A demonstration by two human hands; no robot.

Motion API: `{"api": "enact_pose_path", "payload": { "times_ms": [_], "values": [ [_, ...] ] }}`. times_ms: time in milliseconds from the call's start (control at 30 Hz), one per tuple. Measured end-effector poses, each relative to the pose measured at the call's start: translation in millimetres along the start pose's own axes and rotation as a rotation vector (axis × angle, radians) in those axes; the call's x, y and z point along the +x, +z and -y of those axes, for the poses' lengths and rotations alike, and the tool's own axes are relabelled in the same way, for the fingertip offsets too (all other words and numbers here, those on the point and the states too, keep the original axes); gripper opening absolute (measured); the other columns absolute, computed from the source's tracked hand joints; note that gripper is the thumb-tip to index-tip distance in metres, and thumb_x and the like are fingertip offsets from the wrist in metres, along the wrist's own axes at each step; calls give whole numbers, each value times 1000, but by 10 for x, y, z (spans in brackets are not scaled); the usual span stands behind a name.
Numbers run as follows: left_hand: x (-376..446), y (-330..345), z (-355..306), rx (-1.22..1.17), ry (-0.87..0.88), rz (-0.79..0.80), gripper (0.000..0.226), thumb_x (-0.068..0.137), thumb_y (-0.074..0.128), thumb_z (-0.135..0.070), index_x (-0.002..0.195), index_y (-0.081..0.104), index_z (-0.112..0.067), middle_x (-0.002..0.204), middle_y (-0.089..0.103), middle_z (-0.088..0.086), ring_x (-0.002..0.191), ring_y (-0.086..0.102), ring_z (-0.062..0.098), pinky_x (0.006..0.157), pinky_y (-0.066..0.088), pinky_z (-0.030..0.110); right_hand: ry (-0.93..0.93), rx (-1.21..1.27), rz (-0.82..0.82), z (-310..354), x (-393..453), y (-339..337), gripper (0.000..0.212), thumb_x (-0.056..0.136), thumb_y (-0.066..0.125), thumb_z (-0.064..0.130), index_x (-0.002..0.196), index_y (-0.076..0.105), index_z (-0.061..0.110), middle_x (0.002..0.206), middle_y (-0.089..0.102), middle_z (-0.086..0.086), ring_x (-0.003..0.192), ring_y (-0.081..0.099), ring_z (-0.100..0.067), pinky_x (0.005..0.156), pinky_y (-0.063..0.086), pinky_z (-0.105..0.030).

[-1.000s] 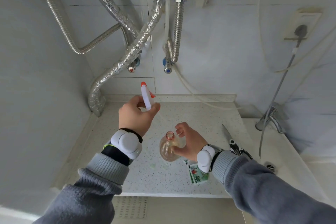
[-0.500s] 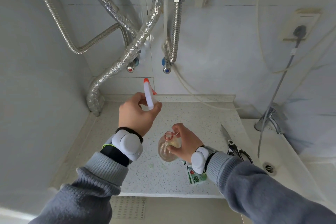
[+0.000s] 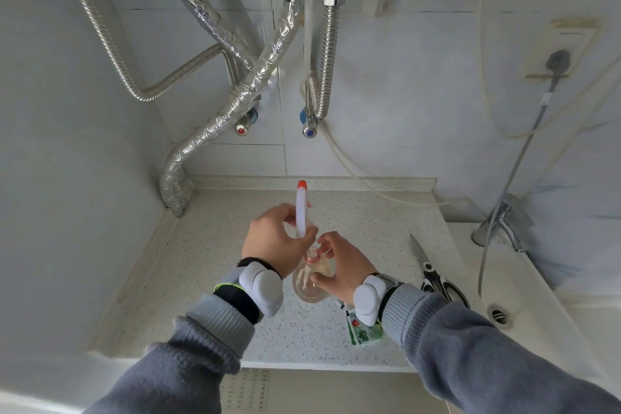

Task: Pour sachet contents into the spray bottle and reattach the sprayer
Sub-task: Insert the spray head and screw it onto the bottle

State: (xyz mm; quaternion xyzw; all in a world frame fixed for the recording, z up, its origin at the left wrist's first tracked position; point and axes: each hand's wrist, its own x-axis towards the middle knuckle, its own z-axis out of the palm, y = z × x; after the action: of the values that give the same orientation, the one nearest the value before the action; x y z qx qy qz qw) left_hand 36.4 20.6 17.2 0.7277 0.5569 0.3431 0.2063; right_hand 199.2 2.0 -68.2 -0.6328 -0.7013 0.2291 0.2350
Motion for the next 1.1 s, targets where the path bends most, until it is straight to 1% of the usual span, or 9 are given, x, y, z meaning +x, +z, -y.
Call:
{"api": "enact_pose_path", "payload": {
  "times_ms": [200, 433, 567, 733, 833, 900, 967, 1067, 1100],
  "values": [
    [-114, 284, 213, 2, -75, 112, 17, 73, 67, -46, 76, 50, -49, 75, 58, -26, 62, 51, -8, 51, 32, 12, 10, -26, 26, -73, 23, 50, 57, 76, 72, 45, 123, 47, 26, 111, 49, 13, 95, 51, -3, 75, 39, -18],
    [-77, 372, 334, -7, -118, 177, 16, 73, 67, -42, 67, 52, -43, 61, 54, -20, 55, 50, -2, 48, 32, 19, 32, -3, 61, -132, 47, 59, 56, 74, 74, 48, 121, 54, 25, 105, 48, 14, 94, 52, -4, 79, 39, -18],
    [29, 350, 379, 46, -80, 287, 10, 74, 67, -43, 73, 58, -40, 65, 59, -16, 57, 54, 1, 49, 36, 21, 48, 51, 29, -167, 38, 70, 54, 70, 77, 51, 114, 60, 26, 101, 53, 16, 91, 53, -1, 74, 36, -11],
    [192, 284, 370, 159, 53, 448, 12, 79, 65, -38, 88, 59, -33, 80, 63, -10, 75, 59, 13, 64, 46, 28, 82, 120, 26, -258, -15, 106, 61, 64, 75, 65, 112, 63, 30, 105, 58, 16, 91, 58, 1, 78, 42, -17],
    [288, 233, 319, 200, 110, 535, 18, 82, 67, -34, 97, 58, -31, 88, 62, -12, 83, 57, 13, 66, 39, 24, 93, 120, 20, -274, -22, 121, 63, 59, 68, 74, 108, 62, 36, 105, 59, 18, 89, 57, 7, 73, 39, -14],
    [331, 196, 291, 219, 122, 578, 22, 84, 66, -31, 104, 58, -31, 92, 60, -15, 84, 55, 10, 65, 35, 19, 114, 140, 18, -275, -14, 126, 53, 58, 70, 73, 100, 59, 42, 101, 59, 21, 90, 56, 8, 72, 38, -13],
    [348, 174, 271, 229, 135, 608, 19, 85, 66, -28, 102, 58, -34, 90, 60, -17, 80, 54, 7, 60, 33, 14, 122, 164, 14, -274, -15, 122, 42, 57, 71, 72, 90, 56, 50, 96, 58, 23, 90, 57, 4, 71, 37, -11],
    [357, 159, 243, 245, 156, 657, 17, 84, 66, -22, 93, 59, -35, 89, 64, -16, 77, 54, -1, 59, 35, 14, 90, 186, 11, -262, -29, 111, 34, 57, 72, 72, 83, 51, 67, 91, 56, 28, 86, 55, 12, 68, 34, -8],
    [367, 154, 234, 256, 166, 673, 17, 84, 66, -20, 93, 59, -33, 90, 65, -15, 77, 54, -1, 60, 36, 14, 89, 196, 16, -259, -34, 109, 33, 58, 73, 71, 83, 51, 67, 92, 56, 29, 86, 54, 14, 69, 34, -7]
  ]
}}
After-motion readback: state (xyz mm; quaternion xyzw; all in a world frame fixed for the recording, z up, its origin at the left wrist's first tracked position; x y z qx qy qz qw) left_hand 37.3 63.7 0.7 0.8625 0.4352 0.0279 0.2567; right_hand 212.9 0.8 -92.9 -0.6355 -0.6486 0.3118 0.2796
